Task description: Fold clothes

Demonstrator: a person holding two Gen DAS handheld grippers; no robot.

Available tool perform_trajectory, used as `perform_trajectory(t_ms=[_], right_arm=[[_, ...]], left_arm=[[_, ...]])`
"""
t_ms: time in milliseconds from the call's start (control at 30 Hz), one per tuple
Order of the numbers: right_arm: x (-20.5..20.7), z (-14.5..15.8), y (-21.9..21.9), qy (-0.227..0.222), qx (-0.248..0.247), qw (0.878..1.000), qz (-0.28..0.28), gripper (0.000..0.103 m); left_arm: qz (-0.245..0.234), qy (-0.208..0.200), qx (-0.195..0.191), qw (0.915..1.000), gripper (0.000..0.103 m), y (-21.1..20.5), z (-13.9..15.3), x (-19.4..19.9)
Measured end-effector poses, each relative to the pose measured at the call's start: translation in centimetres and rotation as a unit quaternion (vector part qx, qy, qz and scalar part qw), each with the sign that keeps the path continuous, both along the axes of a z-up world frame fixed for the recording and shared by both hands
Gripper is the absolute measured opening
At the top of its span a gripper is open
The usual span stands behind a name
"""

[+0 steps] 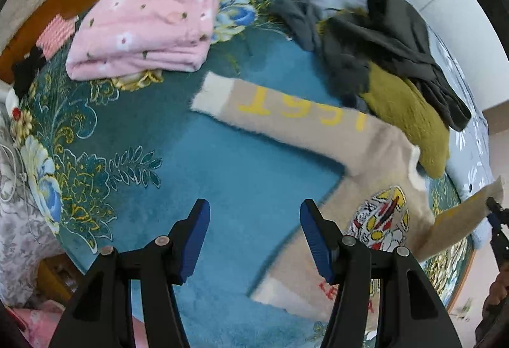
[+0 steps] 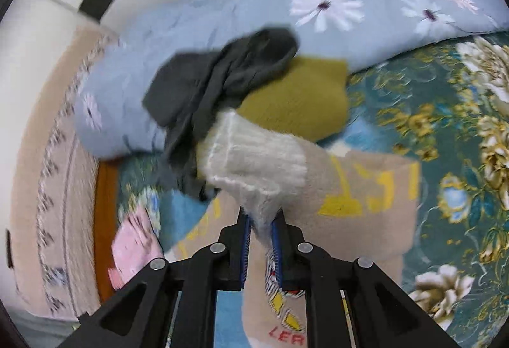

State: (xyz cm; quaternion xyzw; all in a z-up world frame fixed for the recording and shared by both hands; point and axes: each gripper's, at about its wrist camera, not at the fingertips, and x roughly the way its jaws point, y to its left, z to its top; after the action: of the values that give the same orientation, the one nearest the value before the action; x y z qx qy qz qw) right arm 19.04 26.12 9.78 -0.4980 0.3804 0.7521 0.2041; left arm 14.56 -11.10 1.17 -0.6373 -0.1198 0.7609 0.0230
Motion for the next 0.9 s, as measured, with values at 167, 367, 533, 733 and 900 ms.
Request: perform_trajectory(t_ms=[167, 367, 533, 733, 900], right_arm=[[-3.4, -3.5, -2.6, -0.049, 0.000, 0.999, 0.015, 0.014], [-6.9, -7.9, -3.2, -0.096, -0.002, 0.995, 0.013, 0.014], [-9.6, -11.5, -3.6, -0.136, -0.003, 0.990, 0.035, 0.014], [-11.0, -15.6, -3.6, -0.167, -0.036, 0.985, 0.033, 0.017], [-11.4, -17.2, -3.6, -0.156, -0.075, 0.984, 0.046, 0.022]], left_arm=[[0.055, -0.018, 0.033, 0.9978, 0.069, -2.5, -2.9, -1.0], [0.160, -0.051, 0.114, 0.9792, 0.073, -5.1, -6.8, -2.7], [0.265, -0.085, 0.191, 0.9414, 0.073, -6.3, -10.6, -4.1], [0.355, -0.107, 0.235, 0.8984, 0.073, -6.6, -14.3, -5.9], [0.375, -0.110, 0.228, 0.8919, 0.073, -6.5, -15.9, -7.9]])
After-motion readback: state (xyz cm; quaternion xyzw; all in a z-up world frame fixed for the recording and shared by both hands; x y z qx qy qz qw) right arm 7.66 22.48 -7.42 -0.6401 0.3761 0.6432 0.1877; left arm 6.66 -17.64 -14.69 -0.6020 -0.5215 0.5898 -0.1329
